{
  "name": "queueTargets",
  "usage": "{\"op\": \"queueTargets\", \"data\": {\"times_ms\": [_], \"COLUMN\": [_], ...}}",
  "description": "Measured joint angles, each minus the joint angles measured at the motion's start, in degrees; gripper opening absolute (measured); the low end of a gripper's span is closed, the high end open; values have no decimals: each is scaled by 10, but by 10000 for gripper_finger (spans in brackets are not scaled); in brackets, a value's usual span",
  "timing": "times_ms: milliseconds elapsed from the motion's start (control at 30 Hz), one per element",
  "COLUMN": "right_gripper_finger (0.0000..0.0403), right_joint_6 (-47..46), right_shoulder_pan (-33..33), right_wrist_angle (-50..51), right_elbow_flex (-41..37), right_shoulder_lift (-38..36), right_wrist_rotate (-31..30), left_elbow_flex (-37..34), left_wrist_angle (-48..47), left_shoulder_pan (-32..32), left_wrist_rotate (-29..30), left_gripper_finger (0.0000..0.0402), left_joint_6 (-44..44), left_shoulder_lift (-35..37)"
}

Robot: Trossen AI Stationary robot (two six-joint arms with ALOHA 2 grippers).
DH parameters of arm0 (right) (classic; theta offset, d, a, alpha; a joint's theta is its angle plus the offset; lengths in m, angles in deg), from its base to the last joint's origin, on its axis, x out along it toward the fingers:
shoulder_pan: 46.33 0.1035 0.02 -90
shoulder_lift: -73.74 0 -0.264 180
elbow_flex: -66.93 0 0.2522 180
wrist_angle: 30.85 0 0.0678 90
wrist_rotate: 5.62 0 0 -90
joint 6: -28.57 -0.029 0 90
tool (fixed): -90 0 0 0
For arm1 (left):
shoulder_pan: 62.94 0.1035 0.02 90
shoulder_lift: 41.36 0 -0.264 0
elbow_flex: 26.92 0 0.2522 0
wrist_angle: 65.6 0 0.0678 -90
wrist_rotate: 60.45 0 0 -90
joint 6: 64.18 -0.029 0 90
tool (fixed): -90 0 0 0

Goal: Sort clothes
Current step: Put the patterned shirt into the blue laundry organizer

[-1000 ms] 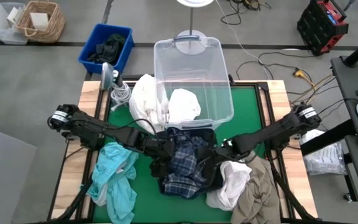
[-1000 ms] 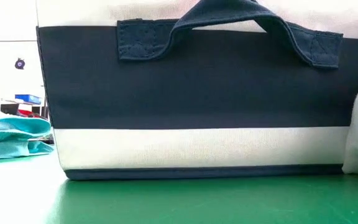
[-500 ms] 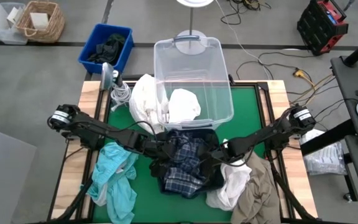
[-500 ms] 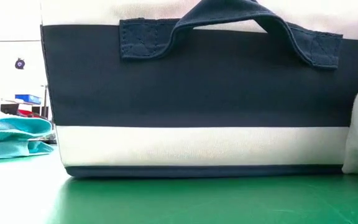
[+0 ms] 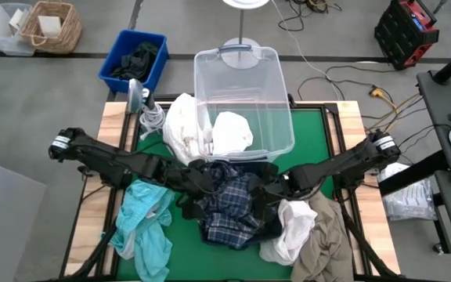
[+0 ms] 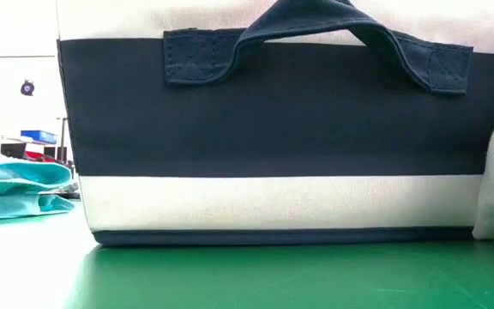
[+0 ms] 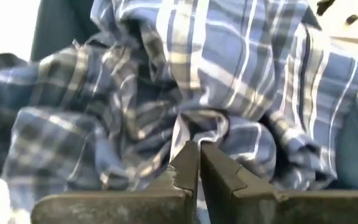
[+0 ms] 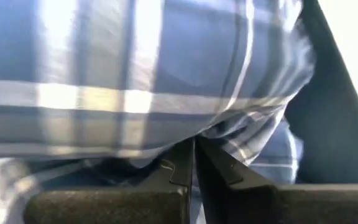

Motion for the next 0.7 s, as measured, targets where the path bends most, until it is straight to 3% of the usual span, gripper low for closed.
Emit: {"op": "queueTargets", "data": {"times_ms": [233,500,700], "right_gripper_finger": [12,12,12], "right_joint_6": [23,110,152], "right_shoulder_pan": [0,0,-8], "right_wrist_angle": [65,-109,-134], "right_elbow_flex": [92,103,102], "right_shoulder_lift": [-1,14,78], "right_wrist_rotate": [-30,-32,-30], "left_elbow_flex": [20,50,69], "left_wrist_angle": [-55,-55,-60], "left_shoulder_pan": [0,0,0], "left_wrist_rotate": [11,88,124], "left_gripper_finger": [0,0,0], "left_joint_6": [4,-2,-3], "left_shoulder_lift": [38,51,51]}}
